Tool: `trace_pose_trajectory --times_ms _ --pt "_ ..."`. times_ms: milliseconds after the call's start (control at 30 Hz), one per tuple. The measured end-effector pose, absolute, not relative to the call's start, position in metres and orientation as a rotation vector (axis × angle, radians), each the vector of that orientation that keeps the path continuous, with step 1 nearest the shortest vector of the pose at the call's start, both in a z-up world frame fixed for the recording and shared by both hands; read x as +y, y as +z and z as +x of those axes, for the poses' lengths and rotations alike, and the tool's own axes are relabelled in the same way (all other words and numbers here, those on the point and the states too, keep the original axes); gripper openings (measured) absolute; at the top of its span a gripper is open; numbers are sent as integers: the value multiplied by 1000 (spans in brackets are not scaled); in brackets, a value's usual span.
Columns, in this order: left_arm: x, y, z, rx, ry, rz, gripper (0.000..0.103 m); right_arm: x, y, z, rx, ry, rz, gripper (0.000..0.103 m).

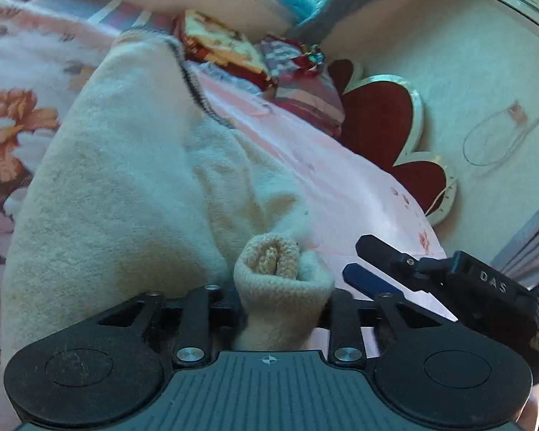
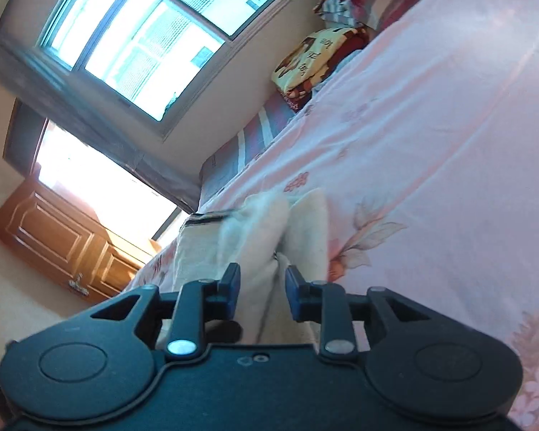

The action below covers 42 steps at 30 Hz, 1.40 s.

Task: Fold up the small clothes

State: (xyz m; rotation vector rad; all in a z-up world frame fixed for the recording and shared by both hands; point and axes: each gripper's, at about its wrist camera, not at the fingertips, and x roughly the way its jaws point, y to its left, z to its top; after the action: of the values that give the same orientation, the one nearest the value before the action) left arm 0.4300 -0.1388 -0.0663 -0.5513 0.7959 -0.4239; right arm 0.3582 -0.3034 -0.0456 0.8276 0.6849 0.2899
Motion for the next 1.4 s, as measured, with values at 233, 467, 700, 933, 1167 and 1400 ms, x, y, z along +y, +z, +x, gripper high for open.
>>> trace_pose_trajectory --times_ms 233,467,700,933,1167,1400 --pt "-84 -12 379 612 -392 -498 86 -304 -57 356 726 369 939 51" --pt "3 -41 383 708 -180 -435 86 -267 -62 374 865 418 879 64" --pt "-3 -78 377 763 -142 -414 86 -221 -41 377 804 350 439 19" --pt "-26 -69 393 751 -163 -300 85 -229 -15 354 659 342 377 18" --pt "-35 -71 399 793 -177 -226 86 -247 -68 366 784 295 550 19" --pt "-27 -62 383 780 -167 -259 85 -274 -48 340 699 271 646 28"
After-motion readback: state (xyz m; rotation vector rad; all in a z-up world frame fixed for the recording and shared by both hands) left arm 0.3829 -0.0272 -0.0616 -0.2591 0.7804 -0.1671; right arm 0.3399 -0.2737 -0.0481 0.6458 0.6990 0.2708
